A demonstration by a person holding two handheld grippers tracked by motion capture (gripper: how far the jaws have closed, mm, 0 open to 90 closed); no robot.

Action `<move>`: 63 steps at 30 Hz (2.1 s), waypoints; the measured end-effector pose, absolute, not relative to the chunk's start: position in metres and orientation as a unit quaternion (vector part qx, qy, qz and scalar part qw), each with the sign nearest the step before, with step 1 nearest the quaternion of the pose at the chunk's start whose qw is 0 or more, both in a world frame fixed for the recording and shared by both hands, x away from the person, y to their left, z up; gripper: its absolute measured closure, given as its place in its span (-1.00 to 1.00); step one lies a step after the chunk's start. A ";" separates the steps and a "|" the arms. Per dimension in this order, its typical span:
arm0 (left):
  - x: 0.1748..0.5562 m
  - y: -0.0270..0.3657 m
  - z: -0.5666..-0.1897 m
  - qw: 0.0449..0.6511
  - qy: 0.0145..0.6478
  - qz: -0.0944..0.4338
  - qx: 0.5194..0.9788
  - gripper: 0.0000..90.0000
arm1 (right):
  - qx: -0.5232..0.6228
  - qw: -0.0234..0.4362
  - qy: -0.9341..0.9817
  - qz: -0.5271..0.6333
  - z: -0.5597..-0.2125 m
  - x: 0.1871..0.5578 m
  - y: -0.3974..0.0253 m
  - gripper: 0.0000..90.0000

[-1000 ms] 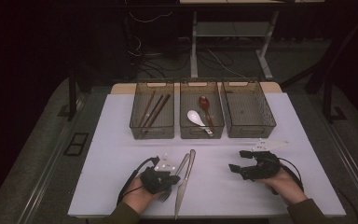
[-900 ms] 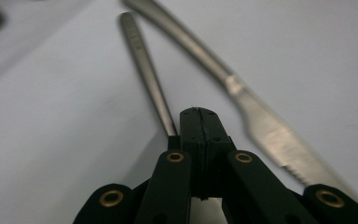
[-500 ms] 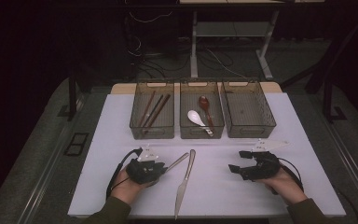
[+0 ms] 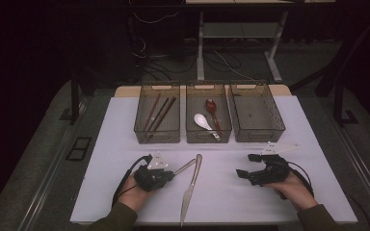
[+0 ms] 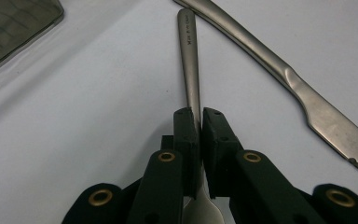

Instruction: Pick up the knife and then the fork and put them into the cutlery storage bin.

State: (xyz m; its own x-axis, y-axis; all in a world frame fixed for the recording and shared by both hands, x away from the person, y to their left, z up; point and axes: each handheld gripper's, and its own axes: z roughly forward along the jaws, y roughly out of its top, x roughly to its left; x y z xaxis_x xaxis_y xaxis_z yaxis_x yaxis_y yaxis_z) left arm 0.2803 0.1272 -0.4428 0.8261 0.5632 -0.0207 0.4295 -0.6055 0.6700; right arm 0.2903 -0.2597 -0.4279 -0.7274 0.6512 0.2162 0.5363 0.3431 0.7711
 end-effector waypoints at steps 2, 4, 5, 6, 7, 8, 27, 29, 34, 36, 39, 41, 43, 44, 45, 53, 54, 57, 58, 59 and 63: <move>0.280 0.129 -0.441 0.349 0.273 0.096 0.891 0.87 | 0.368 0.060 0.814 0.445 -0.429 0.293 -0.260 -0.63; 0.280 0.131 -0.438 0.356 0.273 0.091 0.889 0.88 | 0.365 0.058 0.815 0.447 -0.429 0.293 -0.260 -0.63; 0.279 0.131 -0.436 0.362 0.270 0.091 0.888 0.88 | 0.361 0.056 0.817 0.446 -0.428 0.293 -0.260 -0.63; 0.279 0.133 -0.434 0.362 0.267 0.090 0.889 0.88 | 0.355 0.053 0.821 0.444 -0.427 0.292 -0.259 -0.63; 0.279 0.134 -0.432 0.368 0.265 0.089 0.887 0.88 | 0.345 0.053 0.825 0.443 -0.426 0.291 -0.257 -0.63; 0.279 0.134 -0.430 0.367 0.262 0.088 0.888 0.88 | 0.337 0.053 0.829 0.442 -0.424 0.290 -0.255 -0.63; 0.268 0.105 -0.394 0.431 0.163 0.053 0.886 0.89 | 0.195 0.002 0.870 0.453 -0.391 0.297 -0.210 -0.44; 0.268 0.098 -0.392 0.440 0.150 0.041 0.885 0.89 | 0.175 -0.007 0.877 0.447 -0.388 0.296 -0.202 -0.36; 0.267 0.078 -0.388 0.451 0.111 0.020 0.885 0.89 | 0.140 -0.032 0.891 0.430 -0.386 0.299 -0.187 -0.16; 0.267 0.070 -0.388 0.453 0.100 0.013 0.886 0.89 | 0.129 -0.043 0.896 0.423 -0.388 0.299 -0.183 -0.09; 0.268 0.061 -0.388 0.452 0.080 0.007 0.888 0.89 | 0.112 -0.051 0.906 0.405 -0.394 0.300 -0.182 0.09; 0.268 0.057 -0.389 0.453 0.073 0.003 0.889 0.89 | 0.103 -0.061 0.910 0.398 -0.395 0.300 -0.182 0.20; 0.269 0.053 -0.389 0.452 0.061 0.001 0.890 0.89 | 0.098 -0.070 0.911 0.393 -0.396 0.298 -0.182 0.31; 0.270 0.052 -0.389 0.449 0.057 -0.001 0.892 0.89 | 0.093 -0.071 0.914 0.389 -0.397 0.299 -0.182 0.34; 0.270 0.051 -0.389 0.448 0.054 -0.003 0.892 0.89 | 0.092 -0.075 0.915 0.385 -0.397 0.298 -0.182 0.40; 0.270 0.049 -0.389 0.454 0.050 -0.004 0.890 0.89 | 0.072 -0.098 0.920 0.372 -0.402 0.297 -0.182 0.74; 0.271 0.050 -0.388 0.459 0.049 -0.006 0.887 0.90 | 0.068 -0.099 0.922 0.369 -0.403 0.297 -0.182 0.81; 0.274 0.052 -0.390 0.459 0.059 -0.009 0.886 0.98 | 0.060 -0.105 0.925 0.359 -0.406 0.295 -0.178 0.90; 0.274 0.053 -0.391 0.463 0.065 -0.005 0.884 0.88 | 0.060 -0.098 0.927 0.356 -0.407 0.294 -0.177 0.91; 0.274 0.055 -0.393 0.467 0.074 0.001 0.881 0.74 | 0.067 -0.096 0.928 0.353 -0.407 0.295 -0.177 0.91; 0.277 0.062 -0.394 0.476 0.099 0.002 0.874 0.36 | 0.081 -0.081 0.933 0.341 -0.411 0.298 -0.181 0.91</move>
State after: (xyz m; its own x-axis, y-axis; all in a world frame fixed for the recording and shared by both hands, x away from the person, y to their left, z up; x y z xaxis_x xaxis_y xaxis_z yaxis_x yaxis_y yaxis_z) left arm 0.2769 0.0624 -0.3936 0.9804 0.1750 -0.0902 0.1706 -0.5264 0.8329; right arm 0.2983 -0.1807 -0.4108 -0.9737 0.0950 0.2070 0.2062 0.7540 0.6237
